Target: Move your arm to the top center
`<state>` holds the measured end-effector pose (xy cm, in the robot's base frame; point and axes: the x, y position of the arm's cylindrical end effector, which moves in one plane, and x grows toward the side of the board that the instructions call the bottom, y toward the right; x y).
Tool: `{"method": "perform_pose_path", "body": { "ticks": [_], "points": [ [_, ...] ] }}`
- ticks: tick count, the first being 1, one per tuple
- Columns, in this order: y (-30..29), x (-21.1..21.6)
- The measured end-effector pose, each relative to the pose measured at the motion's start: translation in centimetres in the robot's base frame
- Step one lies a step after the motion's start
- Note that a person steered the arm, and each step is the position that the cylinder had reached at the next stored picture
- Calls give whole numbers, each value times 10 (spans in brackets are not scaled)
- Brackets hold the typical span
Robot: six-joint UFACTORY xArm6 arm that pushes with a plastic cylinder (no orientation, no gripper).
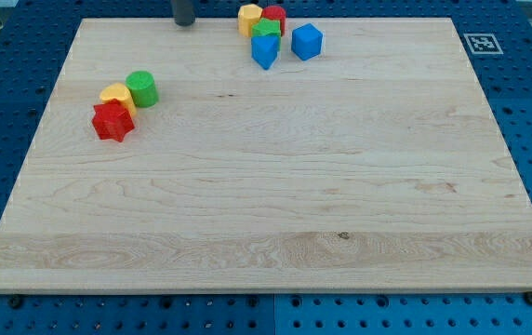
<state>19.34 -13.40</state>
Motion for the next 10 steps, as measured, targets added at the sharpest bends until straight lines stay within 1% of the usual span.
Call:
{"method": "perform_pose_path", "body": {
  "ticks": [1, 3, 5, 8, 10],
  "points": [
    [10, 0],
    [11, -1],
    [53, 0],
    [56, -2],
    [81, -2]
  ]
}}
